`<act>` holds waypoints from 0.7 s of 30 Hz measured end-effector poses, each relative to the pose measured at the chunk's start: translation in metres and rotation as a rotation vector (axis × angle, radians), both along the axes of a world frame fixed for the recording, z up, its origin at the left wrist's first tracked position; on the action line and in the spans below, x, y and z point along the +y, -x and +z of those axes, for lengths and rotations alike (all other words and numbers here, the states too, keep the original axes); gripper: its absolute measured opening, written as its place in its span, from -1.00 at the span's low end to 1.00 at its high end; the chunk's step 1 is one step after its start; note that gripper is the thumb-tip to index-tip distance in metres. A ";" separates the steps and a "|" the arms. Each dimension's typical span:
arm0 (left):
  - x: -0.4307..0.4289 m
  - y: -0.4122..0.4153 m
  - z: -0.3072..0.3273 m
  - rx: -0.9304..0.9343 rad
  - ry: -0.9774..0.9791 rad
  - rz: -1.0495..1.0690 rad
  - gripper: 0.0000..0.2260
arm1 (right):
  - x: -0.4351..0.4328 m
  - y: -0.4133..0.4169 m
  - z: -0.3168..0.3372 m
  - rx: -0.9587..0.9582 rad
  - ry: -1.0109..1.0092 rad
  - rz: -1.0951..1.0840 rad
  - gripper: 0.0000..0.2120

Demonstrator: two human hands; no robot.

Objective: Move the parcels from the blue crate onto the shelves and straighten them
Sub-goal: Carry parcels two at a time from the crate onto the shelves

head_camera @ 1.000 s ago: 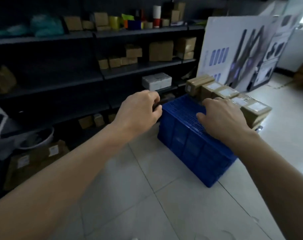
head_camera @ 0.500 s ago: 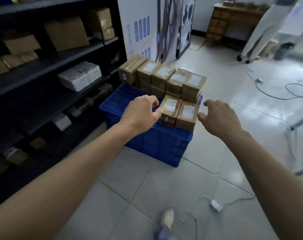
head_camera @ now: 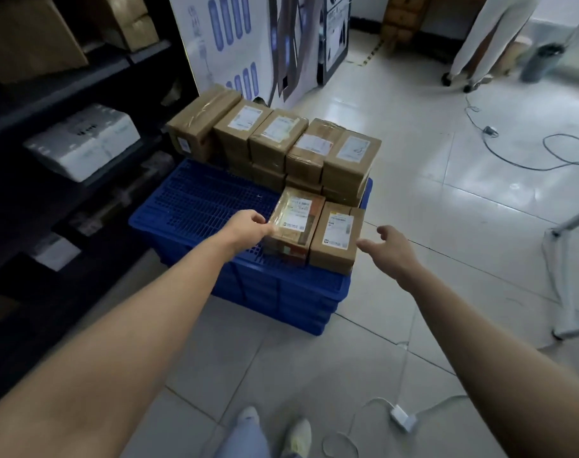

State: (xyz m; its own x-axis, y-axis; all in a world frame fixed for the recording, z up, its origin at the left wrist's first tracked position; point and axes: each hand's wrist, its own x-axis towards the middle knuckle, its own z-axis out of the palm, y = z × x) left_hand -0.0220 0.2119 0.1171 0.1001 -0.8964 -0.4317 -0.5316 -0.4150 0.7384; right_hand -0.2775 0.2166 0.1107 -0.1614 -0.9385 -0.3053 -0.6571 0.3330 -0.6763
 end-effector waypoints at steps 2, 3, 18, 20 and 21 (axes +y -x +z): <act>-0.027 -0.003 -0.024 0.016 -0.063 0.044 -0.69 | -0.019 0.006 -0.021 0.038 -0.026 0.013 -0.41; -0.040 -0.004 -0.037 0.025 -0.091 0.059 -0.69 | -0.029 0.007 -0.033 0.043 -0.040 0.023 -0.41; -0.173 -0.009 -0.211 0.135 -0.252 0.126 -0.16 | -0.124 0.021 -0.205 -0.113 -0.241 -0.161 -0.28; -0.183 -0.012 -0.226 0.171 -0.239 0.140 -0.17 | -0.133 0.023 -0.223 -0.207 -0.286 -0.198 -0.28; -0.187 -0.013 -0.232 0.193 -0.229 0.149 -0.18 | -0.138 0.024 -0.231 -0.261 -0.315 -0.222 -0.28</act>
State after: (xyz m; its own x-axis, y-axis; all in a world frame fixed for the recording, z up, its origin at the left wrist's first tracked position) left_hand -0.0086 0.0248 -0.1152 0.1196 -0.7557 -0.6439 -0.3115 -0.6444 0.6984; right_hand -0.3013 0.0787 -0.1205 -0.2280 -0.7448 -0.6271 -0.3680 0.6622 -0.6527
